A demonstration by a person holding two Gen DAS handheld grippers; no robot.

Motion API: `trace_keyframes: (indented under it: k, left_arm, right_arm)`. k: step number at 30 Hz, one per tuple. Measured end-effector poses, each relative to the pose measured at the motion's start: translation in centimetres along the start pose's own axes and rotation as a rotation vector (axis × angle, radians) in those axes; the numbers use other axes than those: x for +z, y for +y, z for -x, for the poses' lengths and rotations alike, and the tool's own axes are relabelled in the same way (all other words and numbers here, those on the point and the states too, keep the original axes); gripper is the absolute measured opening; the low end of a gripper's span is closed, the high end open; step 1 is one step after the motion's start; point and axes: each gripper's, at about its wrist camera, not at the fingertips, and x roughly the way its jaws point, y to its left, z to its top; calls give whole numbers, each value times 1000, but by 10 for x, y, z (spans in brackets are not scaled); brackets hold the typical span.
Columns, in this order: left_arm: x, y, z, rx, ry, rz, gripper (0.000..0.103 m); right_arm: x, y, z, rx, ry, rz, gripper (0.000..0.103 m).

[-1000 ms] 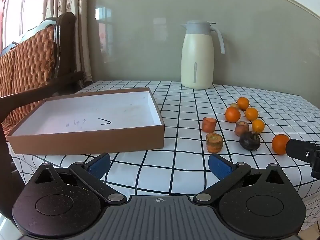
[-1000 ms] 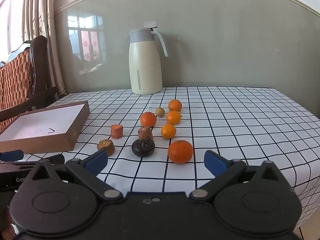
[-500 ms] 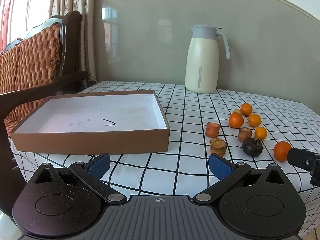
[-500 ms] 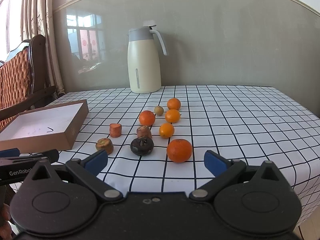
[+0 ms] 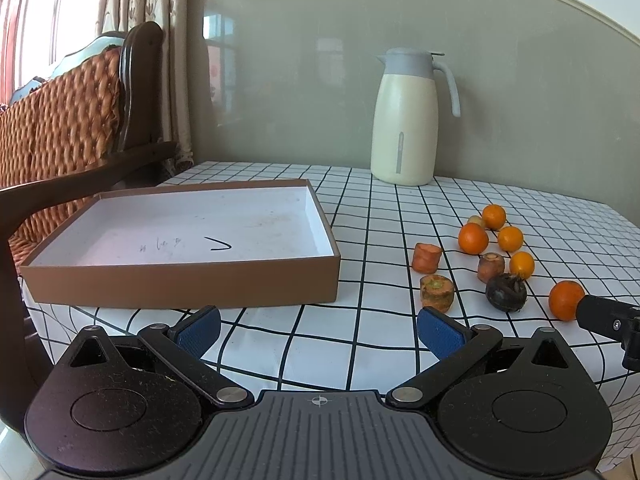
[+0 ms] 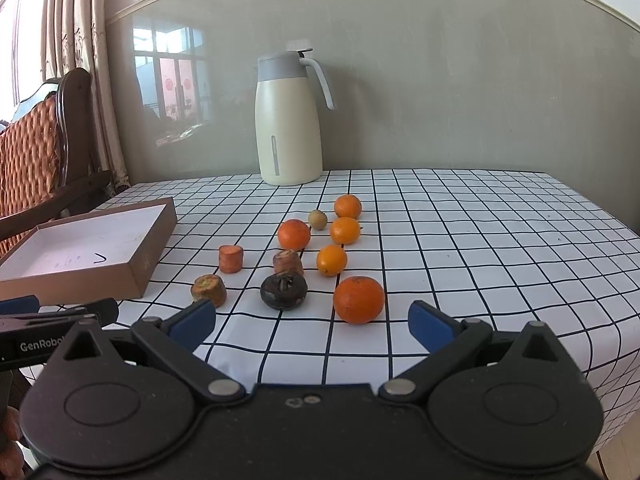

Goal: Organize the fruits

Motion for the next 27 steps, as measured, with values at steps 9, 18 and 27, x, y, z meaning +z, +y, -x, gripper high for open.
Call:
trace_keyframes:
  k: [9,18,27]
  left_arm:
    - [0,1,0,1,0,5,103]
    - [1,1,0,0,0,7,103]
    - [1,2,0,1,0,7,103]
  right_arm:
    - [0,0,0,1,1,2,97]
    - [0,0,0,2,2,0,97]
    - [1,-1,-1,4,4,-4,97]
